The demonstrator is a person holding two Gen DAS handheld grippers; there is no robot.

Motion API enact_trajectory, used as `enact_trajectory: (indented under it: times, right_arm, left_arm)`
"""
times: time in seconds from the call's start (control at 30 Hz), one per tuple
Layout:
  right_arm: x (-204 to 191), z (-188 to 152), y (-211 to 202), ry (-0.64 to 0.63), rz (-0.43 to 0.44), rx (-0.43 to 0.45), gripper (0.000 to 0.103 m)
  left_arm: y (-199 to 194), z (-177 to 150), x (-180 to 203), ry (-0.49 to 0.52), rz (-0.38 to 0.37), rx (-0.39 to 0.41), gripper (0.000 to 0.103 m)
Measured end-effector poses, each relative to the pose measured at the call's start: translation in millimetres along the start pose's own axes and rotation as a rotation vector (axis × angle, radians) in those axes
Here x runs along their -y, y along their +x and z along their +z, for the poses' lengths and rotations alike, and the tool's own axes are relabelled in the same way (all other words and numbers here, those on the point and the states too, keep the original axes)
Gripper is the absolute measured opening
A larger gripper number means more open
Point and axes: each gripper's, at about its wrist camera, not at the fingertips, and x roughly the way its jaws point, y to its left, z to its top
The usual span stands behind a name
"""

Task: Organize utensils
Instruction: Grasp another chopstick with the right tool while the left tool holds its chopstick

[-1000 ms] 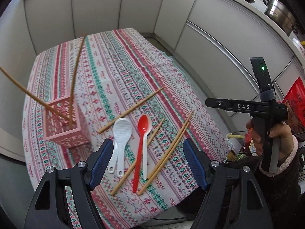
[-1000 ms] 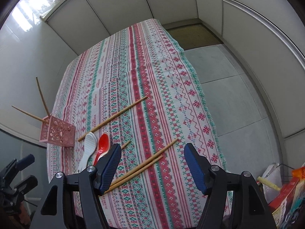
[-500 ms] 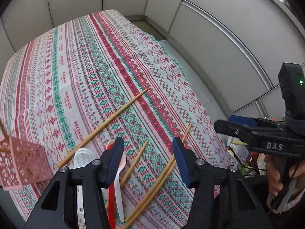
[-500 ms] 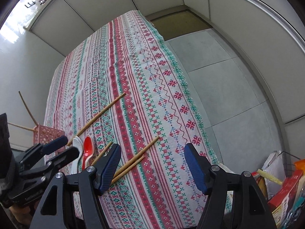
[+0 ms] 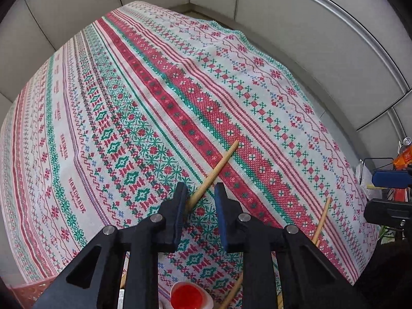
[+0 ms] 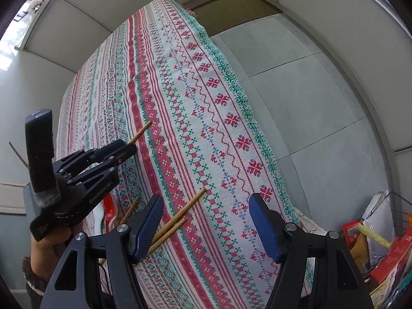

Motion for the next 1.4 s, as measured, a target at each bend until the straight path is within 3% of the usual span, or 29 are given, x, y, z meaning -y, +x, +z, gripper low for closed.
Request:
enact_trajectory:
  times: [0.17, 0.3, 0.5, 0.73, 0.97, 1.07, 1.2, 1.4]
  right_arm:
    - [0, 3, 10, 0.017, 0.009, -0.034, 0.07]
    - [-2, 3, 22, 0.026, 0.012, -0.067, 0.07]
    - [-7, 2, 45, 0.049, 0.001, -0.115, 0.067]
    - [-18, -4, 44, 0.059, -0.053, -0.067, 0.056]
    - [-45, -13, 52, -0.003, -0.199, -0.002, 0.037]
    - [-55, -14, 54, -0.027, -0.228, 0.02, 0.02]
    - [-47, -10, 53, 0.02, -0.151, 0.024, 0.006]
    - [-23, 1, 49, 0.08, -0.036, 0.016, 0.002]
  left_arm:
    - [3, 4, 0, 0.021, 0.002, -0.001, 0.016]
    - [-5, 2, -1, 0.029, 0.031, 0.016, 0.0]
    - [-42, -10, -8, -0.01, 0.063, 0.067, 0.0]
    - [-62, -25, -13, 0.022, 0.045, 0.068, 0.0]
    - [-41, -28, -8, 0.055, 0.071, 0.005, 0.003]
    - [-28, -25, -10, 0.047, 0.063, -0.013, 0.01]
    - [-12, -15, -11, 0.04, 0.038, -0.021, 0.027]
    - [2, 4, -7, 0.028, 0.009, -0.007, 0.027]
